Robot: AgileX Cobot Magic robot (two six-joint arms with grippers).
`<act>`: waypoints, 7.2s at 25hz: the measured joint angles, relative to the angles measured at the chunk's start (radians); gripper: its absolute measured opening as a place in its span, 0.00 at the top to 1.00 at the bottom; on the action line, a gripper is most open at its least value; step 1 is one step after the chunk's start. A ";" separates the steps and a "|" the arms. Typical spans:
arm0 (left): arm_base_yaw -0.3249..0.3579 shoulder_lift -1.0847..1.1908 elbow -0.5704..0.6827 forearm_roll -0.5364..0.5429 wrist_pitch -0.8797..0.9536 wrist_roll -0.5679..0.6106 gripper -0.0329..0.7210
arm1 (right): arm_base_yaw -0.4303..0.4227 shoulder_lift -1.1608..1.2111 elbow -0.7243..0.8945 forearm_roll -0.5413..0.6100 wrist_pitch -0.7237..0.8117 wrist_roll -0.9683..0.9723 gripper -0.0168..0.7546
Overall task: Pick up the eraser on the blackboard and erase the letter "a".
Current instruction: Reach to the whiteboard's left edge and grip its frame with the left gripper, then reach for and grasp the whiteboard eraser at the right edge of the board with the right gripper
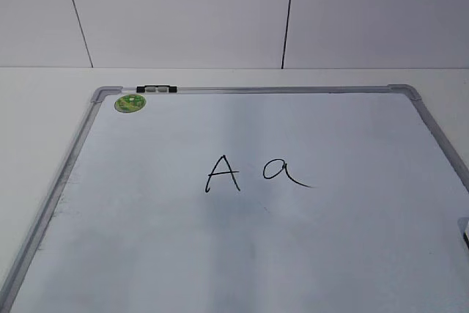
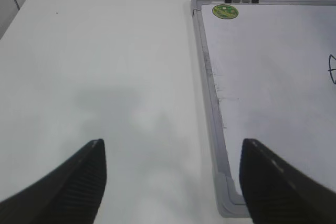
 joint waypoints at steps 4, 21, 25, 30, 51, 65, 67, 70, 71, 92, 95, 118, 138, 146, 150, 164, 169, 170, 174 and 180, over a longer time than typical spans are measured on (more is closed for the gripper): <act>0.000 0.000 0.000 0.010 0.000 0.000 0.17 | 0.000 0.000 0.000 0.000 0.000 0.002 0.21; 0.000 0.048 -0.002 0.011 0.006 0.000 0.18 | 0.000 0.000 0.000 0.000 0.000 0.002 0.21; 0.002 0.146 -0.041 0.011 0.031 0.000 0.18 | 0.000 0.038 -0.010 0.000 0.000 0.002 0.21; 0.002 0.240 -0.106 0.009 0.058 0.000 0.18 | 0.000 0.138 -0.036 0.000 0.000 0.002 0.21; 0.006 0.620 -0.191 -0.161 0.090 0.028 0.18 | 0.000 0.578 -0.161 -0.101 0.083 0.110 0.21; 0.006 1.013 -0.248 -0.207 -0.107 0.102 0.18 | 0.000 0.712 -0.161 -0.166 0.030 0.116 0.21; 0.006 1.075 -0.281 -0.213 -0.120 0.115 0.18 | 0.000 0.725 -0.161 -0.166 0.023 0.118 0.21; 0.006 1.179 -0.344 -0.214 -0.129 0.128 0.18 | 0.000 0.745 -0.161 -0.166 0.018 0.118 0.21; 0.006 1.208 -0.362 -0.215 -0.129 0.130 0.18 | 0.000 0.747 -0.161 -0.166 0.013 0.118 0.21; 0.006 1.401 -0.472 -0.208 -0.161 0.155 0.18 | 0.000 0.751 -0.162 -0.150 -0.008 0.118 0.21; 0.006 1.403 -0.472 -0.203 -0.180 0.155 0.18 | 0.000 0.751 -0.162 -0.148 -0.010 0.118 0.21; -0.005 1.667 -0.487 -0.211 -0.327 0.178 0.18 | 0.000 0.751 -0.162 -0.131 -0.058 0.118 0.21; -0.100 1.840 -0.604 -0.205 -0.333 0.142 0.18 | 0.000 0.751 -0.162 -0.124 -0.054 0.118 0.21; -0.098 1.898 -0.671 -0.205 -0.306 0.119 0.18 | 0.000 0.751 -0.162 -0.122 -0.041 0.118 0.21; -0.078 1.898 -0.673 -0.207 -0.306 0.111 0.18 | 0.000 0.751 -0.162 -0.122 -0.037 0.118 0.21; -0.044 1.898 -0.673 -0.213 -0.285 0.109 0.18 | 0.000 0.751 -0.162 -0.120 -0.035 0.118 0.21; -0.044 1.898 -0.673 -0.213 -0.281 0.109 0.18 | 0.000 0.751 -0.162 -0.120 -0.035 0.118 0.21; -0.044 1.898 -0.673 -0.213 -0.280 0.109 0.18 | 0.000 0.751 -0.162 -0.120 -0.035 0.118 0.21; -0.044 1.898 -0.673 -0.213 -0.280 0.109 0.18 | 0.000 0.751 -0.162 -0.120 -0.035 0.118 0.21; -0.044 1.907 -0.673 -0.213 -0.275 0.109 0.18 | 0.000 0.751 -0.162 -0.120 -0.035 0.118 0.21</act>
